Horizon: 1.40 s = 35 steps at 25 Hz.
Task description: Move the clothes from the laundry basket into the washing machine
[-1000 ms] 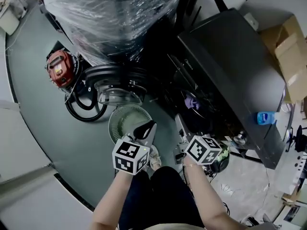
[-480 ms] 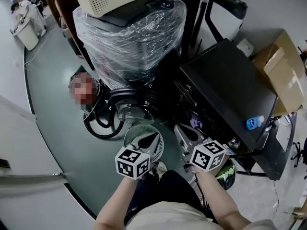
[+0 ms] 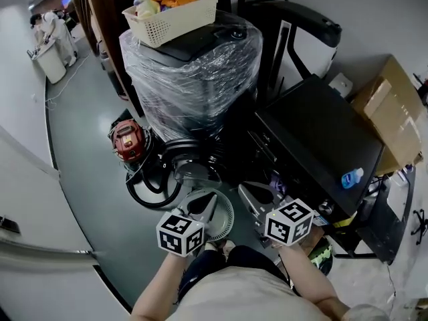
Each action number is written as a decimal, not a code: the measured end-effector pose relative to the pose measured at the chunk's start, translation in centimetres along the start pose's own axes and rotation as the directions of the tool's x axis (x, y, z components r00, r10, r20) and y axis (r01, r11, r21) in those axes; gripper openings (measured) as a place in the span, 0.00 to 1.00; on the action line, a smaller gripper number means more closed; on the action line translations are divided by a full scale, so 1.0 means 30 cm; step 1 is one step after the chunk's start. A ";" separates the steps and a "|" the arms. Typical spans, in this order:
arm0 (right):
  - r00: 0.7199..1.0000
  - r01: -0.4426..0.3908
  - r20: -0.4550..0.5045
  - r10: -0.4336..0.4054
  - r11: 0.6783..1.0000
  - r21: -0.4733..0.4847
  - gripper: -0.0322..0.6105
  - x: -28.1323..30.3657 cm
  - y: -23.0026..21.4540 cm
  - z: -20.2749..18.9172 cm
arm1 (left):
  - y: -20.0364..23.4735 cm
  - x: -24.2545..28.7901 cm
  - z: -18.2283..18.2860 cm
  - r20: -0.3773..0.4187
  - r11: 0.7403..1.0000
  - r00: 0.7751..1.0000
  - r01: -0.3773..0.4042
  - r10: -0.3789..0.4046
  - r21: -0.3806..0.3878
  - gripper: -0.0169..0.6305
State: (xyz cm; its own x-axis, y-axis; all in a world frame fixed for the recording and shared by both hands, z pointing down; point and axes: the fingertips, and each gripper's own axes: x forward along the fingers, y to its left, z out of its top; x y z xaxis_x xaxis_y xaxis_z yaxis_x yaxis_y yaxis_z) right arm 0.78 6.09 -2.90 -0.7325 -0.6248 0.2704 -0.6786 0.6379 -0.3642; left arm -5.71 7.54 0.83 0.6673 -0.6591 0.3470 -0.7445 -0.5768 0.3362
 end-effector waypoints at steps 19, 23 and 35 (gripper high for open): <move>0.997 0.011 0.071 -0.009 0.999 -0.035 0.09 0.019 0.045 0.034 | 0.033 -0.036 0.039 0.027 0.992 0.992 -0.124 0.124 0.004 0.03; 0.996 0.028 0.082 -0.022 0.997 -0.068 0.09 0.017 0.051 0.038 | 0.030 -0.038 0.031 0.028 0.993 0.992 -0.122 0.122 -0.001 0.03; 0.996 0.043 0.077 -0.038 0.997 -0.062 0.09 0.023 0.017 0.029 | 0.040 -0.021 0.032 0.025 0.993 0.993 -0.118 0.118 -0.005 0.03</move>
State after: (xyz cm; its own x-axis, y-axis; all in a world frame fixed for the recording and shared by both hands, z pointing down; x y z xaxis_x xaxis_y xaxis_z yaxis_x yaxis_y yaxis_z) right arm -0.03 5.61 -3.68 -0.6998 -0.6814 0.2144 -0.7113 0.6371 -0.2968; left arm -7.03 6.79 0.18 0.5742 -0.7341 0.3625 -0.8178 -0.4927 0.2976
